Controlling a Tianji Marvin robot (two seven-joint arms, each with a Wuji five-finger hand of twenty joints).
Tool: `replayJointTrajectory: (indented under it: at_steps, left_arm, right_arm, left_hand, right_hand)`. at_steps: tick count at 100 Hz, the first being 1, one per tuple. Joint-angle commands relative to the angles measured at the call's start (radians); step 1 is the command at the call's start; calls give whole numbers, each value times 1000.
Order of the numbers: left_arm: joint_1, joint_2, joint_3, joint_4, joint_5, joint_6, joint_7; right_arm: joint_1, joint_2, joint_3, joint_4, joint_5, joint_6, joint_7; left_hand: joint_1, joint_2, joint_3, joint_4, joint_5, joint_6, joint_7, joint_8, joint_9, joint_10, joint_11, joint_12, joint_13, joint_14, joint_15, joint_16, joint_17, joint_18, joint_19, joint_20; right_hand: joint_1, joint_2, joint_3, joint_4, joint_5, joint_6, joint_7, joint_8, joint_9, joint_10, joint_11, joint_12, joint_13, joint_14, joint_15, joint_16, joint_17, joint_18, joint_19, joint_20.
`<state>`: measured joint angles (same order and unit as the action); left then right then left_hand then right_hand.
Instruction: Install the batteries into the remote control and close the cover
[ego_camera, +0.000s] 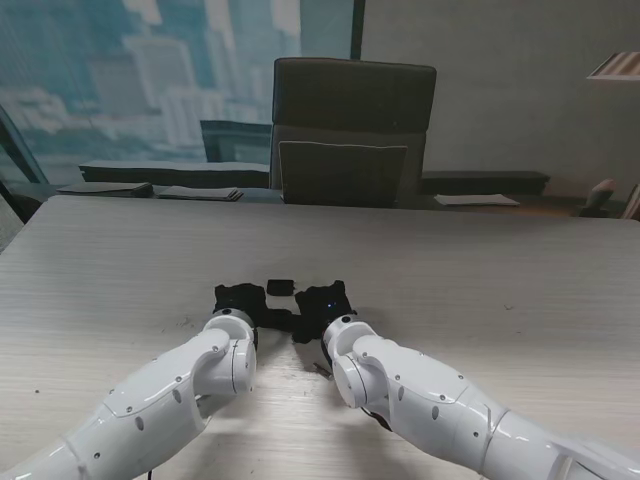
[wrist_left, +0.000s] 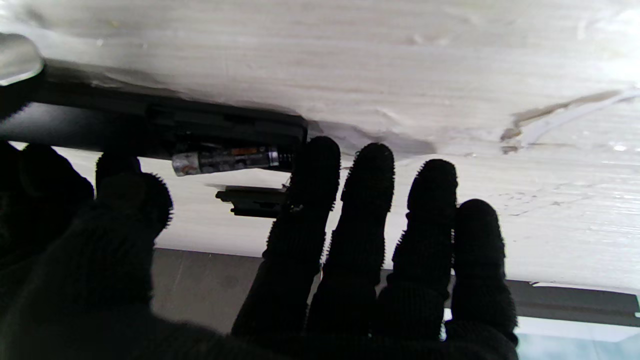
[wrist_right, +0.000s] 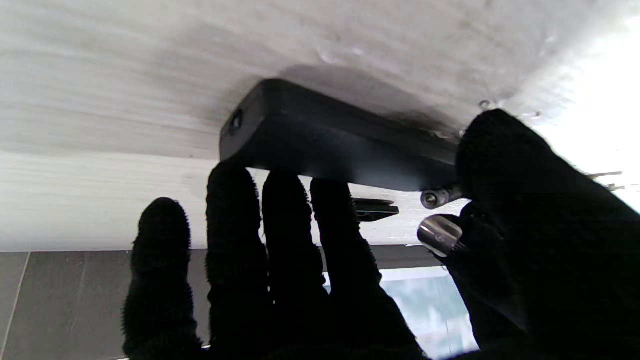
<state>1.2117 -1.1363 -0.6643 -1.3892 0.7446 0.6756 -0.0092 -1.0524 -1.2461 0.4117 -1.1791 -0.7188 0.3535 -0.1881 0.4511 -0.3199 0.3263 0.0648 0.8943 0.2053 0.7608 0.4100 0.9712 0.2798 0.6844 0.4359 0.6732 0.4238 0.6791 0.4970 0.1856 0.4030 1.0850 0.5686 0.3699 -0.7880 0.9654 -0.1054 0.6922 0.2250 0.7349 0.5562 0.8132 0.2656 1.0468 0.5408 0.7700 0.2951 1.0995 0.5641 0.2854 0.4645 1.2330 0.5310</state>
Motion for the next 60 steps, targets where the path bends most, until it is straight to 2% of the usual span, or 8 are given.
replayJointTrajectory:
  at_steps: [1, 3, 9, 60]
  left_arm:
    - [10, 2, 10, 11, -5, 7, -30]
    - [10, 2, 11, 12, -4, 7, -32]
    - [8, 4, 15, 12, -3, 8, -37]
    - [-5, -1, 38, 29, -7, 26, -32]
  right_arm:
    - [-35, 7, -14, 22, 10, 2, 36]
    - [-35, 7, -13, 22, 10, 3, 36]
    - [-35, 7, -13, 21, 11, 4, 37]
    - [-36, 6, -12, 23, 15, 4, 37]
  left_hand:
    - [14, -29, 15, -20, -3, -23, -64, -32, -33, -34, -63, -28, -3, 16, -9, -10, -14, 18, 7, 18]
    - [-6, -44, 73, -28, -4, -23, -66, -30, -35, -35, -63, -27, -4, 14, -11, -8, -14, 17, 3, 14]
    - [-10, -55, 101, -37, -6, -24, -65, -29, -36, -37, -62, -26, -3, 12, -12, -8, -16, 14, 2, 13]
    - [-12, -61, 171, -42, -7, -30, -40, -15, -25, -43, -49, -21, 11, 8, -3, -4, -12, 13, 6, 13]
  right_hand:
    - [-8, -4, 19, 11, 154, -96, 142, 40, 15, 23, 27, 20, 12, 11, 17, 11, 0, 29, 25, 13]
    - [-8, -4, 19, 11, 155, -95, 141, 40, 14, 23, 27, 19, 11, 12, 17, 11, 0, 29, 25, 13]
    - [-9, -4, 19, 11, 154, -96, 141, 40, 15, 23, 27, 20, 10, 13, 16, 11, 0, 29, 25, 13]
    - [-10, -1, 18, 11, 156, -96, 141, 41, 16, 23, 26, 20, 13, 12, 18, 11, 0, 29, 24, 15]
